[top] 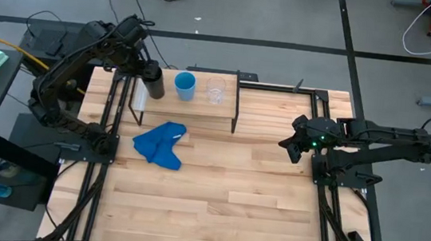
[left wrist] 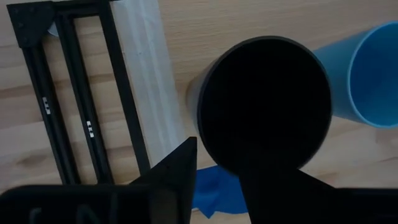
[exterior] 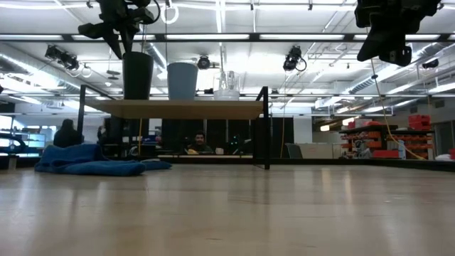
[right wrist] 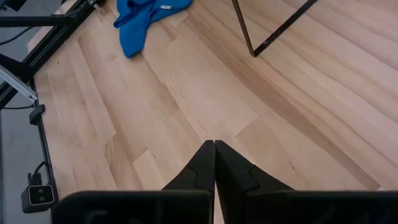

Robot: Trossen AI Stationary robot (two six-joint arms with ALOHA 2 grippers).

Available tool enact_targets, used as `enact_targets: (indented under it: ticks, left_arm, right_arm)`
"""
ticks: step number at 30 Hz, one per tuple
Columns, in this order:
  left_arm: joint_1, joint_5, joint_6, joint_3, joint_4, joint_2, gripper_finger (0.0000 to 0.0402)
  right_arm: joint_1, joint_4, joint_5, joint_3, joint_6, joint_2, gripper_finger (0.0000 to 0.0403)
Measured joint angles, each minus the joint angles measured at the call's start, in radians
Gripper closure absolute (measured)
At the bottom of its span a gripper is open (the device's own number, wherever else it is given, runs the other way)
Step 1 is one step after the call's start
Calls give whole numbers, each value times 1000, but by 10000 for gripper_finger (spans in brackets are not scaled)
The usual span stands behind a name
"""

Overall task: Stack small to large cups/mugs on shelf
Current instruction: Put the black cup on the shelf, then return to Home Position

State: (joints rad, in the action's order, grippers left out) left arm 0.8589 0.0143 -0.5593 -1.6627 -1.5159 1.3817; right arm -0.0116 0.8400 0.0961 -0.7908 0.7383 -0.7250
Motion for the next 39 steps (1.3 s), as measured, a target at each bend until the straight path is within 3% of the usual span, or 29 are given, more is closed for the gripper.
enact_targets:
  ticks: [12, 18, 28, 39]
  left_arm:
    - [0, 14, -5, 0, 43, -91, 265]
    - [-5, 121, -5, 0, 180, -195, 269]
    - [-91, 113, -8, -1, 382, -406, 280]
    - [-134, 110, -5, -1, 441, -531, 271]
  right_arm:
    - [0, 0, 0, 0, 0, 0, 391]
    - [0, 0, 0, 0, 1, 0, 391]
    - [0, 2, -65, -37, 22, 0, 391]
    - [0, -4, -47, -306, -296, 0, 391]
